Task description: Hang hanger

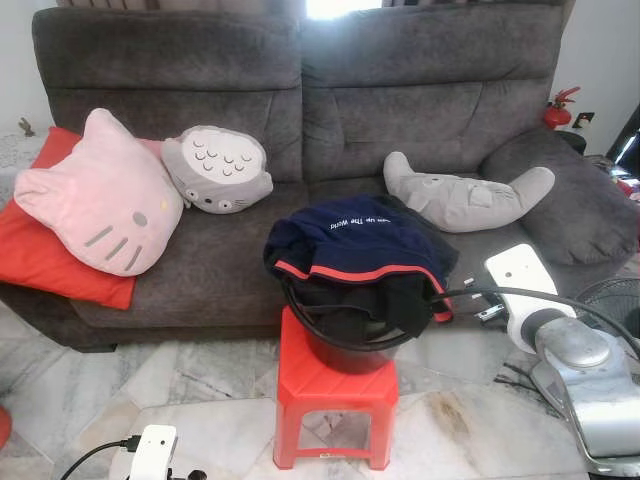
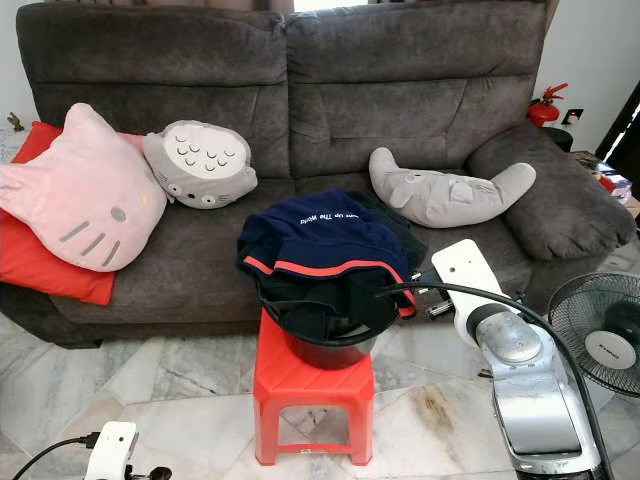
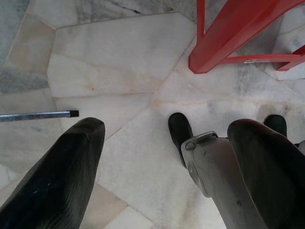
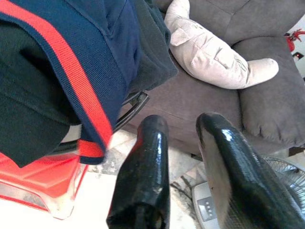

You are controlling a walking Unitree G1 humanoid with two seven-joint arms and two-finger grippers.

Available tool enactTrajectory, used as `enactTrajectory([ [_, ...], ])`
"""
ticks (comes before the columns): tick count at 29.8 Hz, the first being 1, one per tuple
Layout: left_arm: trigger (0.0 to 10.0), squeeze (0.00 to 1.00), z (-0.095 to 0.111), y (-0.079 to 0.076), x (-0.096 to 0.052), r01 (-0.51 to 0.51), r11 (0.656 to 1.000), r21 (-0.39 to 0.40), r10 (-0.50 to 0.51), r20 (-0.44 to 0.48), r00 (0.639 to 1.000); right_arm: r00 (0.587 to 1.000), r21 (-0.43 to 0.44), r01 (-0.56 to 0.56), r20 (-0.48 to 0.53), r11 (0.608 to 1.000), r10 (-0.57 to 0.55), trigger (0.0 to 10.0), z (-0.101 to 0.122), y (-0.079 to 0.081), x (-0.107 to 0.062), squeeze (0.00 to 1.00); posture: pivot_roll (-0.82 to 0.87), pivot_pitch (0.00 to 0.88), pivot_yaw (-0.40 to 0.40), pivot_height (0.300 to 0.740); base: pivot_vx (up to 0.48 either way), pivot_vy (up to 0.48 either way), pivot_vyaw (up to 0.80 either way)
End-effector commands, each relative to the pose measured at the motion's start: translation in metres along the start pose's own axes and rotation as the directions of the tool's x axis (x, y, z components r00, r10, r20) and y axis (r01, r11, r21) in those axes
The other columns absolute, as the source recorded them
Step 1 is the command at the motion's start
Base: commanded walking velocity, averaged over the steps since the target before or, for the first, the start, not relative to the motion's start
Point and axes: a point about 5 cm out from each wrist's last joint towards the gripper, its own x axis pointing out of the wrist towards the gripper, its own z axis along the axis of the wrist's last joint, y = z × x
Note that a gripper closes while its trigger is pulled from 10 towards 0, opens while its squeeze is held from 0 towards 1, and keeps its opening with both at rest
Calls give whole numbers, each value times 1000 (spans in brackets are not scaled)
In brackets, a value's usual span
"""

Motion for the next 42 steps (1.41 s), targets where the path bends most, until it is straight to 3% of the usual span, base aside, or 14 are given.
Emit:
enactTrajectory([
  [1,10000,0,-5,3,-1,-3,1000,17,4,-20,1000,1000,-67,-24,11,997,24,10000,3,3,0,1000,-236,0,2,740,0,0,0],
  [7,10000,0,-4,3,-1,-5,1000,18,6,-20,1000,985,-185,-105,119,977,129,10000,22,17,-5,1000,-239,0,4,740,0,0,0],
  [8,10000,0,-4,3,-1,-6,1000,18,6,-20,1000,982,-205,-122,119,971,148,10000,23,19,-5,86,-237,0,3,740,0,0,0],
  [9,10000,0,-4,3,-1,-6,1000,17,6,-19,1000,982,-228,-133,104,964,160,10000,22,22,-5,0,-236,0,3,740,0,0,0],
  [14,10000,0,-3,3,-1,-7,1000,14,8,-18,1000,987,-271,-125,63,954,147,10000,13,22,-2,0,-235,0,2,740,0,0,0],
  [23,10000,0,-3,3,-1,-10,1000,11,10,-16,1000,994,-271,-73,55,960,92,10000,7,16,8,0,-236,0,3,740,0,0,0],
  [28,10000,0,-3,3,-1,-11,1000,11,11,-16,1000,985,-264,-104,105,959,136,10000,11,24,11,0,-234,0,5,740,0,0,0],
  [42,10000,0,-3,3,-1,-11,1000,10,11,-16,1000,981,-243,-135,103,961,164,10000,4,33,19,0,-231,0,5,740,0,0,0],
])
